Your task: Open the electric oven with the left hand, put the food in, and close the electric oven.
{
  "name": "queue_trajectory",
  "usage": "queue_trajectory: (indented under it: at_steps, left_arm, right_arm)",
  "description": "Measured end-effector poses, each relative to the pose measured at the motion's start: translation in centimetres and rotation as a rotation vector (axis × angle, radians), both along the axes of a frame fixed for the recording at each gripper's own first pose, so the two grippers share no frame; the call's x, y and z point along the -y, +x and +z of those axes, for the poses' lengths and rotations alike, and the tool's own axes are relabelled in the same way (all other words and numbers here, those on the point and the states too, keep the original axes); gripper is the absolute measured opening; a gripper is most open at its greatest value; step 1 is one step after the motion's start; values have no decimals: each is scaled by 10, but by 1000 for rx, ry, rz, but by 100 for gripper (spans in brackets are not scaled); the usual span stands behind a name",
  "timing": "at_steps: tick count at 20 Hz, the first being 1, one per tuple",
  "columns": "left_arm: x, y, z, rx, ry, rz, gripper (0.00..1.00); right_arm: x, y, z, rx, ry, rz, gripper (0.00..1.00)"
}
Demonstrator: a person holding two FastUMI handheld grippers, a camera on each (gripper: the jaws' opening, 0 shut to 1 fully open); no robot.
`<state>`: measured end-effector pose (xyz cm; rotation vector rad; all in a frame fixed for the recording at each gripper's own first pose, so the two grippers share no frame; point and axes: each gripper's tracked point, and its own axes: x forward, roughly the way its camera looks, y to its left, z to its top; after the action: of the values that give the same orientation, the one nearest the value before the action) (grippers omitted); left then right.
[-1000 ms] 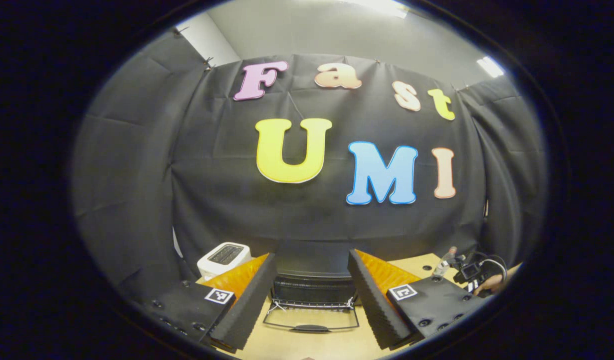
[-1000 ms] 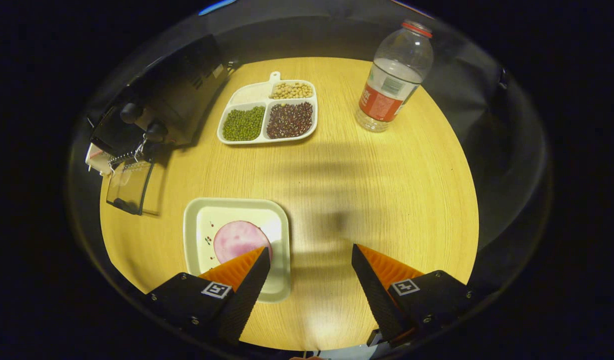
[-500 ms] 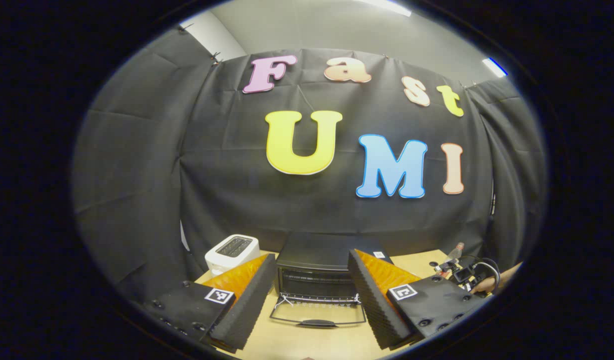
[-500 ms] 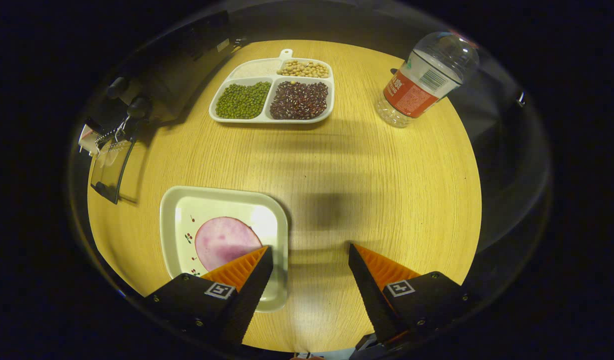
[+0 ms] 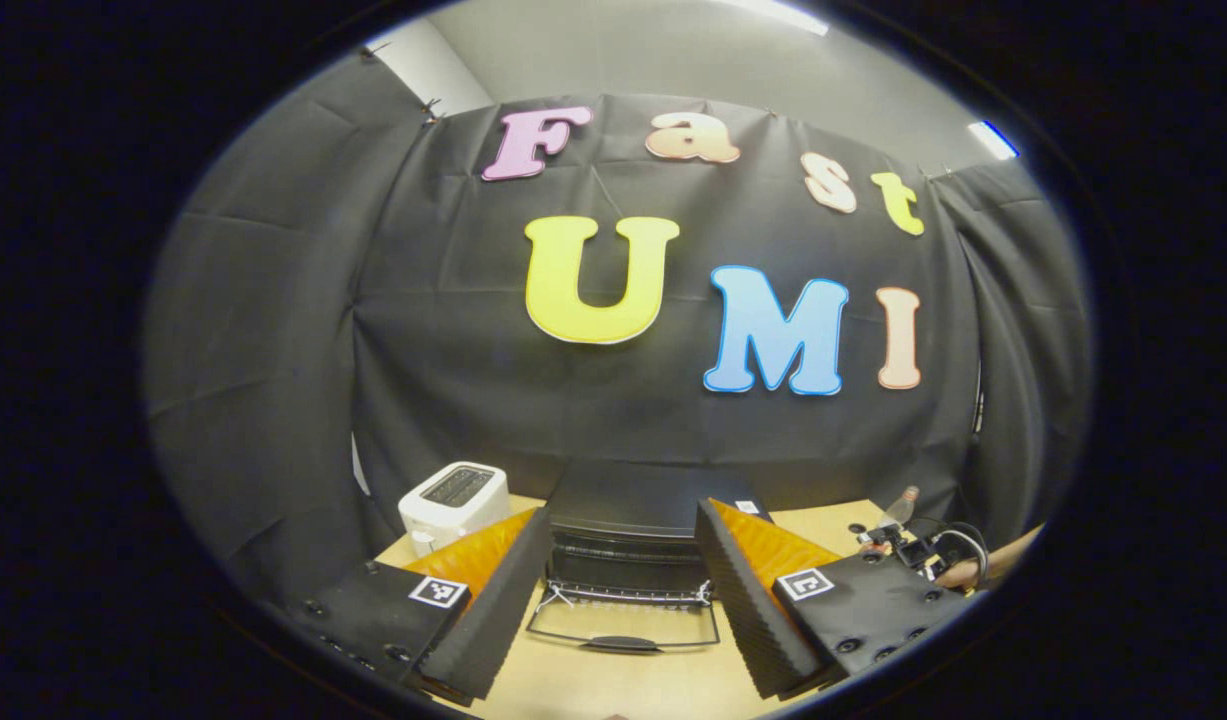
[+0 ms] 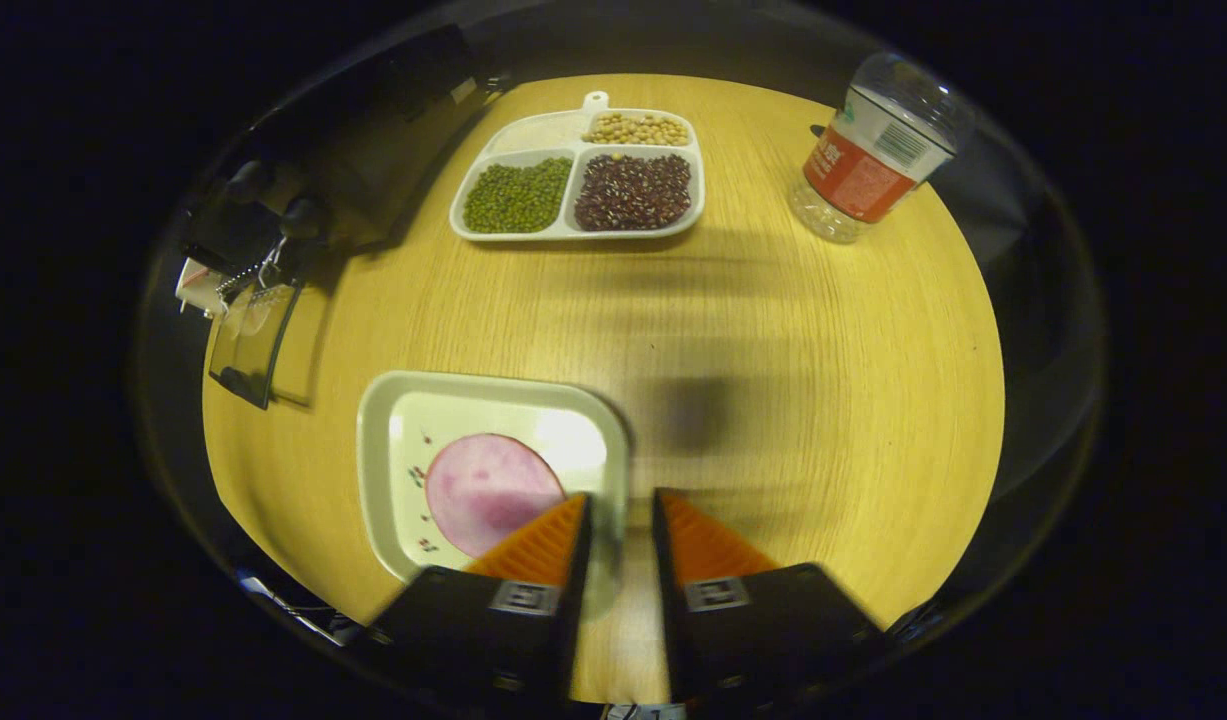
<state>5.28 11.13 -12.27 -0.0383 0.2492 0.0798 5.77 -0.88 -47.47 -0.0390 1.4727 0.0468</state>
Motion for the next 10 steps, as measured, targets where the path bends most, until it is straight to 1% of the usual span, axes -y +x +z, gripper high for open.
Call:
queue_trajectory:
  at_steps: [1, 2, 3, 5, 6, 9, 10]
  left_arm:
    - [2, -1, 0, 1, -2, 0, 100]
    - [3, -1, 3, 5, 0, 1, 100]
    - [3, -2, 3, 9, 2, 0, 100]
    - [4, -4, 8, 13, 15, -3, 100]
    - [3, -4, 10, 16, 20, -1, 100]
    - [3, -4, 18, 22, 27, 5, 100]
    - [3, -5, 20, 22, 31, 7, 100]
  right_arm:
    - [-1, -2, 4, -16, 21, 15, 12]
    - [0, -2, 2, -6, 40, -8, 12]
    - [-2, -7, -2, -17, 73, -1, 1]
    - [0, -6, -2, 1, 111, -29, 1]
    - [-1, -7, 0, 3, 143, -61, 1]
    - [-4, -12, 1, 13, 316, -223, 1]
    - [-4, -14, 1, 17, 375, -265, 1]
